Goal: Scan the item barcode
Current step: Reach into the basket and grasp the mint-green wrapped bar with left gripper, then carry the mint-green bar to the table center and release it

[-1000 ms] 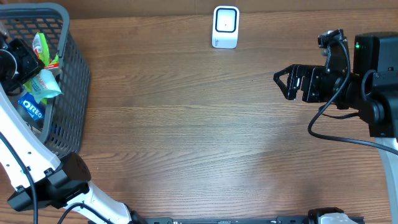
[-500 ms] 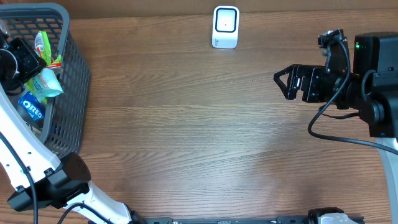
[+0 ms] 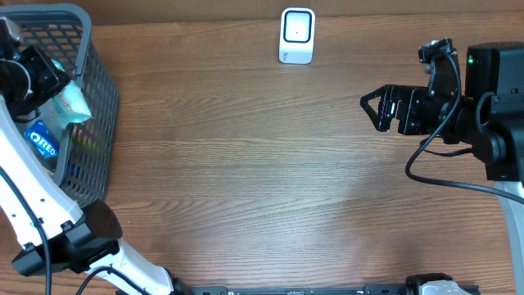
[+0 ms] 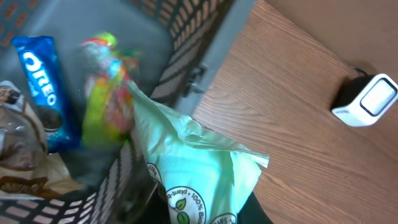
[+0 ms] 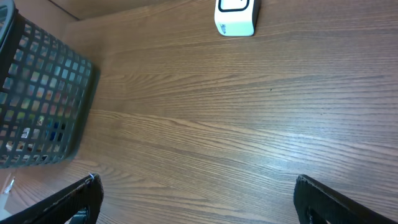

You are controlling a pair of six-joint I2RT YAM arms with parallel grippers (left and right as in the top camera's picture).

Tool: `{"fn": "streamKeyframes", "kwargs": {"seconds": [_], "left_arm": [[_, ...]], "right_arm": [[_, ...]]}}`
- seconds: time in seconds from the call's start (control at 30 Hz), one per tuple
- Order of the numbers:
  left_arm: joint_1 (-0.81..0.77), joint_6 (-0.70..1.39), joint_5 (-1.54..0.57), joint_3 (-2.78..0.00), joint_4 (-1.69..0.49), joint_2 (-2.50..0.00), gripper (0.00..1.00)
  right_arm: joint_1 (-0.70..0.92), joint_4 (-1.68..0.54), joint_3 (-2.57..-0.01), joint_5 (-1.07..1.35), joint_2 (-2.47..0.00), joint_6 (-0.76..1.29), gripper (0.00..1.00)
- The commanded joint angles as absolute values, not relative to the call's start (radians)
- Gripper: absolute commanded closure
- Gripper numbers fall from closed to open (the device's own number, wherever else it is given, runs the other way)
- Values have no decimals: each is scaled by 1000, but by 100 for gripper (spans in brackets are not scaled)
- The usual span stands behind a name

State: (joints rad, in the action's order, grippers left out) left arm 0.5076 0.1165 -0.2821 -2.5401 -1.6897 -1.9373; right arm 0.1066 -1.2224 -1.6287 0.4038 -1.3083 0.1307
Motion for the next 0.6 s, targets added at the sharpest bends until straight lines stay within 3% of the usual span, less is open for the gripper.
{"fn": "streamKeyframes", "kwargs": {"seconds": [0.0, 0.23, 0.57], "left_arm": [[479, 111, -311, -2540, -1685, -1918, 96], [383, 111, -318, -2540, -1689, -1918, 96], [58, 31, -468, -2502, -1689, -1922, 96]], "right_arm": [[112, -1216, -1654, 402, -1304, 129, 2], [112, -1213, -1654, 402, -1304, 129, 2], [112, -1214, -1654, 402, -1304, 129, 1]]}}
